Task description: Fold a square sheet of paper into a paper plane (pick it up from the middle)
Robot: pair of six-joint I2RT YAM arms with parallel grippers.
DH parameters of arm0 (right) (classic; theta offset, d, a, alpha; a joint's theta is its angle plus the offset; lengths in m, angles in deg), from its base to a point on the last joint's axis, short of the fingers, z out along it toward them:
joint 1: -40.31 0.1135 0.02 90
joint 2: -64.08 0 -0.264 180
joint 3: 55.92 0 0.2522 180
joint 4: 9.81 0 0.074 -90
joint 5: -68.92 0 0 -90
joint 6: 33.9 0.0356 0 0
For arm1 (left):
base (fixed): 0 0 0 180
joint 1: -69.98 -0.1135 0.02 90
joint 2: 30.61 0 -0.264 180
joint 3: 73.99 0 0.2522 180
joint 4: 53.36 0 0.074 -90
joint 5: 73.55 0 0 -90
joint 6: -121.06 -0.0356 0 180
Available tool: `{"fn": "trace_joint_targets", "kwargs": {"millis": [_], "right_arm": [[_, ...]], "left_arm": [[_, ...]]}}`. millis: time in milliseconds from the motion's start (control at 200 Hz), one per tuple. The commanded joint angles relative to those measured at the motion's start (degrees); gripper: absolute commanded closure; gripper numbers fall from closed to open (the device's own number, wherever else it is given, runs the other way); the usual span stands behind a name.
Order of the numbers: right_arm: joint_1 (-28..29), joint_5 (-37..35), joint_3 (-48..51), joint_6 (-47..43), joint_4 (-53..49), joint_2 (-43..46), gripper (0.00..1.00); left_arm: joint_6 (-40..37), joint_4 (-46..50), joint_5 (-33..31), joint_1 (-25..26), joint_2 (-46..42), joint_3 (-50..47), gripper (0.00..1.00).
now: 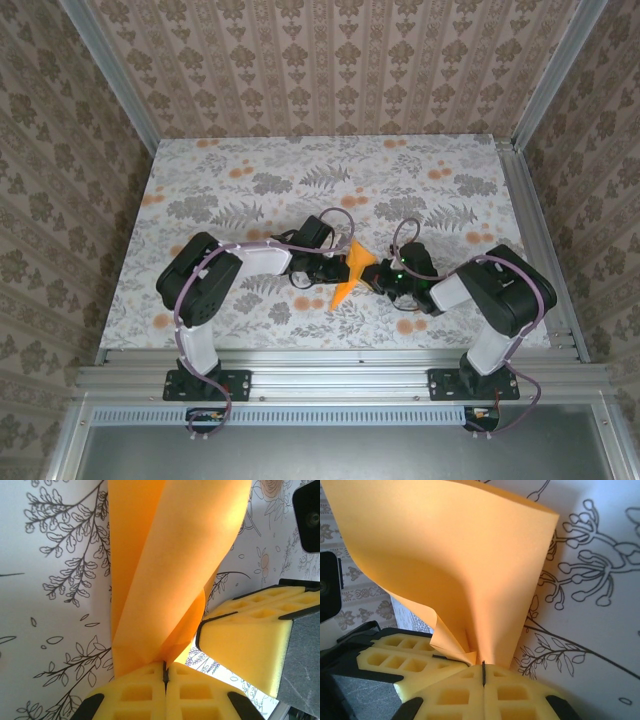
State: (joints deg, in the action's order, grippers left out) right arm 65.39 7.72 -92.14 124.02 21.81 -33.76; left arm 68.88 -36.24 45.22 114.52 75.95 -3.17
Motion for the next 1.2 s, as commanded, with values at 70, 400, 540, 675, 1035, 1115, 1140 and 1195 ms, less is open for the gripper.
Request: {"fn": "trace_joint_targets", "kwargs": {"millis": [70,400,540,675,1035,1115,1140,1195], "right_arm": [[-0.3,0.9,-3.1,0.1,-1.6,0.5,0.81],[-0.5,1.5,-6.6,-1.6,-5.7,-0.4,0.69],[-0.5,2.4,-7.7,-1.7,-5.7,-1.6,0.67],[-0.5,2.4,-8.8,-3.5,-10.2,-1.9,0.67],[-0.5,2.1,-10.4,-6.8,-16.2,-1.9,0.75],[-0.5,2.2,-10.3,-6.9,-16.4,-1.9,0.80],[-0.5,2.1,-10.3,-6.9,-16.4,-1.9,0.82],[-0.5,2.1,-10.2,-6.9,-16.5,-1.8,0.86]], "left_arm": [[-1.4,1.2,0.8,-0.2,0.9,0.4,0.94],[-2.4,1.6,1.3,0.1,0.8,1.0,0.94],[-3.2,2.4,1.2,0.4,0.9,1.7,0.93],[-3.6,2.8,1.4,0.6,1.1,2.0,0.93],[-5.6,4.6,2.1,1.3,1.8,4.2,0.90],[-5.9,4.7,2.5,1.3,1.9,4.4,0.90],[-6.0,4.8,2.5,1.3,1.8,4.5,0.90],[-6.2,5.1,2.4,1.2,1.9,4.6,0.90]]}}
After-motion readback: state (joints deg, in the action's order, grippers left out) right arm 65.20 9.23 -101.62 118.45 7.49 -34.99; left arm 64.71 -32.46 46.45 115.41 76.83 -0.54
